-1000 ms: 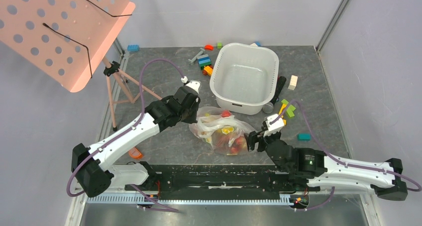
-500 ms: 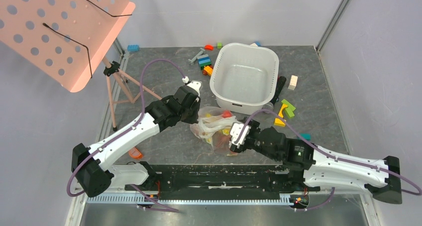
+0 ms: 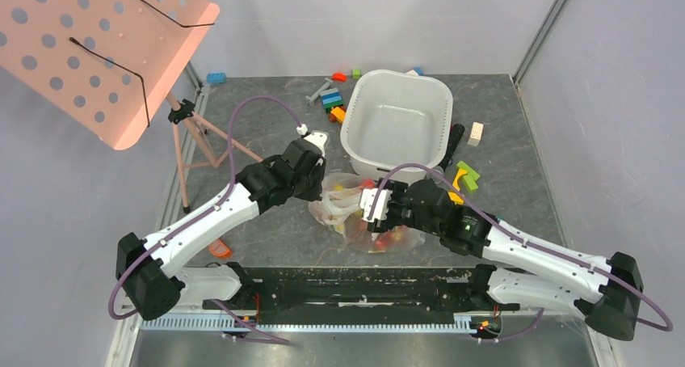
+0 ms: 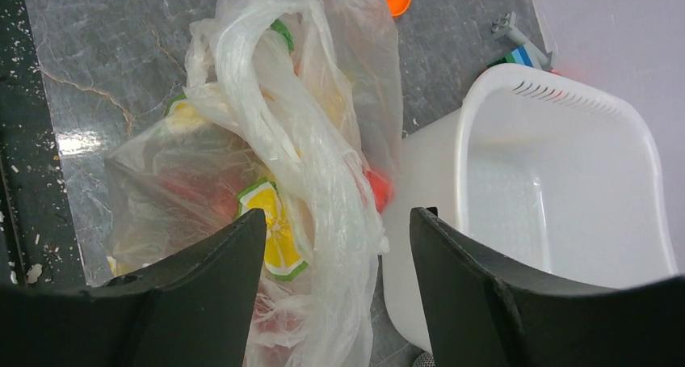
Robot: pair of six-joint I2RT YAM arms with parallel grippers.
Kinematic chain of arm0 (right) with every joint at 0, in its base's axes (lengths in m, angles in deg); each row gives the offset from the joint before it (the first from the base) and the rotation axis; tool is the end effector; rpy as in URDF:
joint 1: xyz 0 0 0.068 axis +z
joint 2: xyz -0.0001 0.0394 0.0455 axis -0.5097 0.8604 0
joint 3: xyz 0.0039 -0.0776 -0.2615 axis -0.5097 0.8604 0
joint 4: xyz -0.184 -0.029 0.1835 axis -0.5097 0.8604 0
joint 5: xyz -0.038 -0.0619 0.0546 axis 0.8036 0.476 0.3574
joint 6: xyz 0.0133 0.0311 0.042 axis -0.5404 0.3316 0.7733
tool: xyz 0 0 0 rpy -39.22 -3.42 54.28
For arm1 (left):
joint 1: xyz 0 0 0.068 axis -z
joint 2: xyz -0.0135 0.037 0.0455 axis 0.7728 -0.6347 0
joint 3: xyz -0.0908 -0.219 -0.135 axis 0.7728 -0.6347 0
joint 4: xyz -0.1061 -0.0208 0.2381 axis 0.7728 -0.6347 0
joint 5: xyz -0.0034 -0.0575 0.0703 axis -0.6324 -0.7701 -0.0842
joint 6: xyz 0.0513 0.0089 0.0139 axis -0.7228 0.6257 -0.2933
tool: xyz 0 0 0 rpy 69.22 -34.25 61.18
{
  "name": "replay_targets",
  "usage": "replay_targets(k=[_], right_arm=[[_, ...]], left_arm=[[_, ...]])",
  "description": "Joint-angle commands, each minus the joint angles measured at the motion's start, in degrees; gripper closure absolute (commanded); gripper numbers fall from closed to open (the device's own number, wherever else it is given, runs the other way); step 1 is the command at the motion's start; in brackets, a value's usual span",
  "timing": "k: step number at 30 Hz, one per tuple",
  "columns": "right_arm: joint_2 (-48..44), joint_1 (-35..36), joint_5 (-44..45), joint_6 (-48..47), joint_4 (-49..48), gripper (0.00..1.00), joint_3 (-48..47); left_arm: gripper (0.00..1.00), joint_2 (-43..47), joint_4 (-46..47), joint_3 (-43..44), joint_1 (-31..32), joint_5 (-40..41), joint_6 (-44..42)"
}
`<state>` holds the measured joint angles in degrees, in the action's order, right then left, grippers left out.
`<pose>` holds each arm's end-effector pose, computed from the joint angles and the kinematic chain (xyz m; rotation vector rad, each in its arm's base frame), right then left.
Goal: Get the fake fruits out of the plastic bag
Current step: Untie the plastic bag at the center of the board.
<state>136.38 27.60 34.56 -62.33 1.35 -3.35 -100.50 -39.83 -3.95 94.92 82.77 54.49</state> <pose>0.1151 0.1858 0.2855 -1.4238 1.3904 0.2730 0.1839 -0.1709 0.2997 0.3651 2.4162 -0.3279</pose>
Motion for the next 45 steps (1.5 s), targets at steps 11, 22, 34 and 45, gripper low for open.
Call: replay_targets(k=[11, 22, 34, 45], right_arm=[[5.1, -3.2, 1.4, -0.6, -0.2, 0.68, -3.0], [-1.7, -3.3, 7.4, 8.4, -5.2, 1.0, 0.8], [-14.9, -3.3, 24.7, 35.2, -12.2, 1.0, 11.5], [-23.1, -3.4, 31.1, 52.9, -14.7, 1.0, 19.0]], left_arm=[[0.98, 1.0, 2.9, -0.2, -0.3, -1.4, -1.5], [0.98, 1.2, 3.4, -0.8, -0.3, -1.0, -1.2], [0.98, 2.6, 1.9, -1.7, -0.3, 0.4, 0.1], [0.69, 4.8, 0.6, -2.0, -0.3, 1.0, -0.3]])
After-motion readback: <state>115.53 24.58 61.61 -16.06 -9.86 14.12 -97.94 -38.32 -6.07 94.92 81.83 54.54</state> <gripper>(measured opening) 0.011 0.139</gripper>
